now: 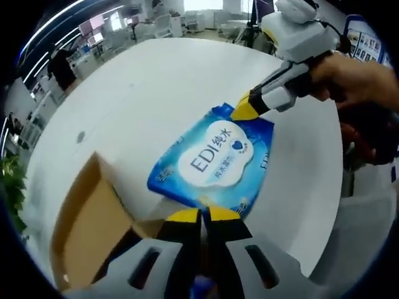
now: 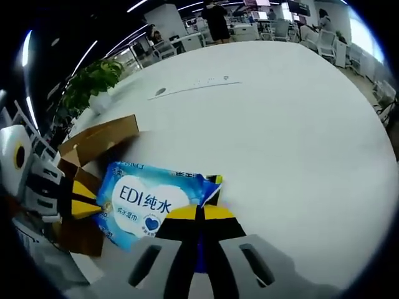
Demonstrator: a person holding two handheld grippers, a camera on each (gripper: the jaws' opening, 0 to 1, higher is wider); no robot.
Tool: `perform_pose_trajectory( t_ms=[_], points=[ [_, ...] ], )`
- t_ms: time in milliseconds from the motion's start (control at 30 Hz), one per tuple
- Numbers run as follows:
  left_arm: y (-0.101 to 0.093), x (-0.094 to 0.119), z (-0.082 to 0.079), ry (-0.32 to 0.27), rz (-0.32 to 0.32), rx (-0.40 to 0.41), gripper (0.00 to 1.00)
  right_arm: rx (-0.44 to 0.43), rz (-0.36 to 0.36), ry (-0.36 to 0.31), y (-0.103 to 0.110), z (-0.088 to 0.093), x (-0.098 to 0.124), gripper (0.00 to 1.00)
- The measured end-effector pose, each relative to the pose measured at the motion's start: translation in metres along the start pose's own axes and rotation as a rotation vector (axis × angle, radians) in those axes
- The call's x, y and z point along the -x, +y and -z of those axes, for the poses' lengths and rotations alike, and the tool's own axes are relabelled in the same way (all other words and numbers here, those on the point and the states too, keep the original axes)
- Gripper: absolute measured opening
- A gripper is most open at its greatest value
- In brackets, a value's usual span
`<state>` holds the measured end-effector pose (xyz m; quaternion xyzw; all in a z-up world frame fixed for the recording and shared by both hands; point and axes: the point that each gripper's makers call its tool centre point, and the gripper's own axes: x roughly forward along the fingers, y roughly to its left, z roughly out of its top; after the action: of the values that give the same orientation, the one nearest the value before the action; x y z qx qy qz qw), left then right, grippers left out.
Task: Operate the shoe box by opening the lid, removing the specified soft item, and placing it in the target area until the item is outside and the box remains undamaged.
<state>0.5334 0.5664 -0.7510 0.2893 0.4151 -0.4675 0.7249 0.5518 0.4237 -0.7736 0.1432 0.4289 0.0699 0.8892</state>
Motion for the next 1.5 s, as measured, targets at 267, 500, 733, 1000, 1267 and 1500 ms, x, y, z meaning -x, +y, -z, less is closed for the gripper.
perform_pose_trajectory(
  t_ms=[267, 500, 733, 1000, 1267, 1500],
  points=[
    [0.0, 0.014, -0.01, -0.076, 0.032, 0.097, 0.03, -0.025, 0.001, -0.04, 0.0, -0.003, 0.003, 0.01],
    [0.004, 0.032, -0.014, -0.139, 0.046, 0.16, 0.12, 0.06, 0.007, -0.068, 0.001, -0.006, 0.012, 0.05],
    [0.015, 0.051, -0.003, -0.167, 0.032, 0.19, 0.15, 0.119, 0.008, -0.088, 0.003, -0.009, 0.026, 0.13],
    [0.02, 0.067, 0.017, -0.177, 0.033, 0.206, 0.2, 0.21, -0.004, -0.089, 0.018, -0.012, 0.042, 0.2],
    [0.028, 0.082, 0.03, -0.202, 0.016, 0.207, 0.21, 0.31, -0.033, -0.086, 0.042, -0.016, 0.057, 0.25],
    [0.038, 0.091, 0.048, -0.195, 0.006, 0.209, 0.22, 0.37, -0.071, -0.087, 0.071, -0.021, 0.066, 0.3]
  ],
)
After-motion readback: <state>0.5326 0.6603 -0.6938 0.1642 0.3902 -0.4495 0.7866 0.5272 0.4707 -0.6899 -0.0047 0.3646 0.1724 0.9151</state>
